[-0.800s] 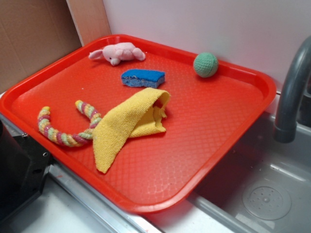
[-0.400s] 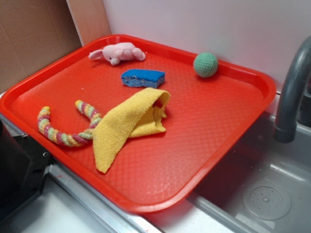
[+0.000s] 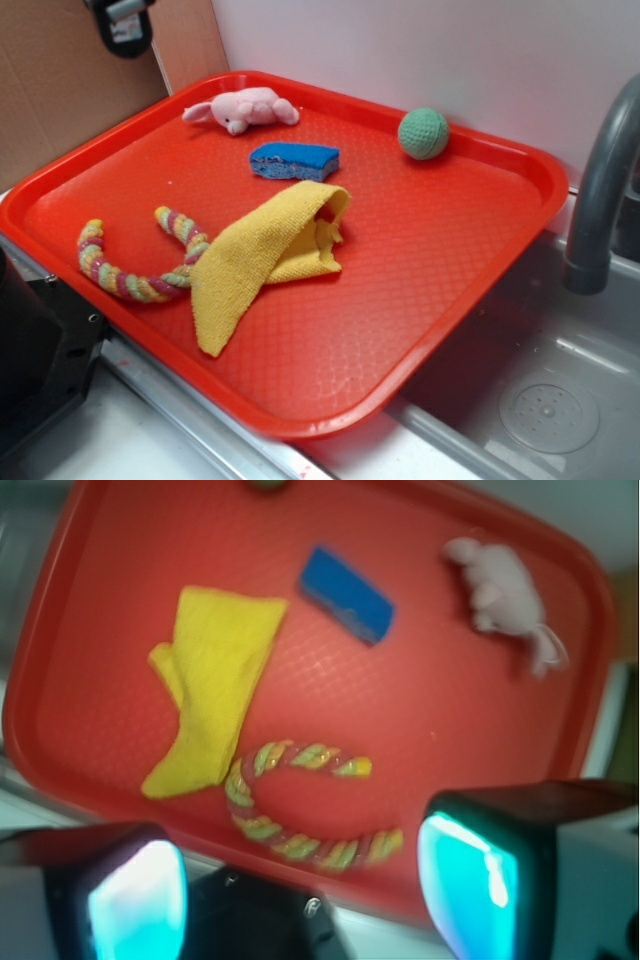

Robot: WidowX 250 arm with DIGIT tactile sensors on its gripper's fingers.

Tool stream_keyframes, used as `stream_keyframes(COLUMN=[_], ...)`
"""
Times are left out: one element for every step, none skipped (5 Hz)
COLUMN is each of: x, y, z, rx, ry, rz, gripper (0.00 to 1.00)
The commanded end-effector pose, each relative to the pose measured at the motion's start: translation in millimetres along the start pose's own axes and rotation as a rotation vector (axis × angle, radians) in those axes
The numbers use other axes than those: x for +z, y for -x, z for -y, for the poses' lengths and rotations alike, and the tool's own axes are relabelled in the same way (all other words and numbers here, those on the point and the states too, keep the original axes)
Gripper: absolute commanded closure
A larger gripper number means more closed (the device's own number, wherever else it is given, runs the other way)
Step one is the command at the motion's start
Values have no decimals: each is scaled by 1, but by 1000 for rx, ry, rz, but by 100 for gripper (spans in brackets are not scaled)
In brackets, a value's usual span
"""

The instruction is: Grab the blue sponge.

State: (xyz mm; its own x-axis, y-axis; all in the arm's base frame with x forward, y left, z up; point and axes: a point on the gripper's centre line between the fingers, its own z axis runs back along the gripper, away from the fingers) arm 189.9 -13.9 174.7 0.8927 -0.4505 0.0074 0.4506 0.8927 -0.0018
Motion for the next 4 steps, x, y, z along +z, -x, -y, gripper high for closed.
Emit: stream_keyframes(x=[-12, -12, -12, -32], y=[-18, -18, -18, -37], z=[-8, -8, -8, -34], rx=[-198, -198, -198, -401], ry=[-24, -24, -24, -14], rz=[38, 38, 38, -12], gripper=[0, 0, 0, 0])
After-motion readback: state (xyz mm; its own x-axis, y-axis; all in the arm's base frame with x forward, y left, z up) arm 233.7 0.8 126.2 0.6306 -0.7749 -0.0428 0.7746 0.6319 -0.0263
